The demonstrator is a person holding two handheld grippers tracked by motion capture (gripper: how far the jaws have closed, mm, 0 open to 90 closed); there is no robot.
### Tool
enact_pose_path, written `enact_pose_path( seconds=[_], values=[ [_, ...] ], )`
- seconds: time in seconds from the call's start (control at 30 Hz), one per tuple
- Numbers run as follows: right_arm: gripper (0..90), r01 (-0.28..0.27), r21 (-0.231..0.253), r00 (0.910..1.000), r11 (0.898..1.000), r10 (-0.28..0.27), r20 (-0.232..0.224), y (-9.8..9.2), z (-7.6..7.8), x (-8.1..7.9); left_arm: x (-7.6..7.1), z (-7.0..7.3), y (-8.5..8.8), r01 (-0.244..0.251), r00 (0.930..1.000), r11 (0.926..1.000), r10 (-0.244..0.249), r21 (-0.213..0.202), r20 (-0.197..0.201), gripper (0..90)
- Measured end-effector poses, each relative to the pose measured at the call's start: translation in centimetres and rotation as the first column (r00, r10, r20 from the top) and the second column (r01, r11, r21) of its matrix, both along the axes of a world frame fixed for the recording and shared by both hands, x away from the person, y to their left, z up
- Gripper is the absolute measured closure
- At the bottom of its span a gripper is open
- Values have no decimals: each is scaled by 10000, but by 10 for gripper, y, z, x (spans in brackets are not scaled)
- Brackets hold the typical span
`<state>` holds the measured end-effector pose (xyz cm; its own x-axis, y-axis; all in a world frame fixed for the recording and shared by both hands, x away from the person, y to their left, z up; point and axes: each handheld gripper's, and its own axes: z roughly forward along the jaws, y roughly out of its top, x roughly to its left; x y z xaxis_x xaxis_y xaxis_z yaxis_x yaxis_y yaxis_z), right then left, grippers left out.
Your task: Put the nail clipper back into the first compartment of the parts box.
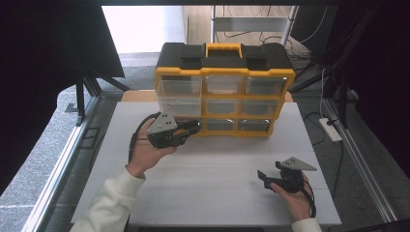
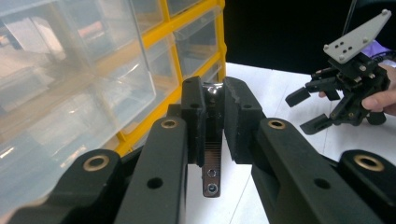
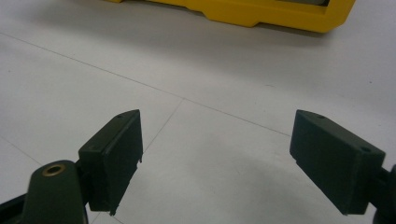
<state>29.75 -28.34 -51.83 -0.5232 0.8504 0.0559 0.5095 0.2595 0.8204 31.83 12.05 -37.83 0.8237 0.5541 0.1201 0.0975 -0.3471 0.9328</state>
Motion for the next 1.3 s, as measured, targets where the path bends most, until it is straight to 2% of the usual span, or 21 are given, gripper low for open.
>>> enact_pose_path(
  seconds=[0.7, 1.3],
  values=[
    [173, 14, 28, 10000, 10000, -14, 12, -1, 0, 0, 3, 17, 1, -158, 9992, 9999, 159, -30, 365, 789],
    [173, 42, 88, 10000, 10000, -42, 10, -1, 1, 0, 14, 35, 5, -371, 9981, 9992, 377, -127, 479, 789]
  ],
)
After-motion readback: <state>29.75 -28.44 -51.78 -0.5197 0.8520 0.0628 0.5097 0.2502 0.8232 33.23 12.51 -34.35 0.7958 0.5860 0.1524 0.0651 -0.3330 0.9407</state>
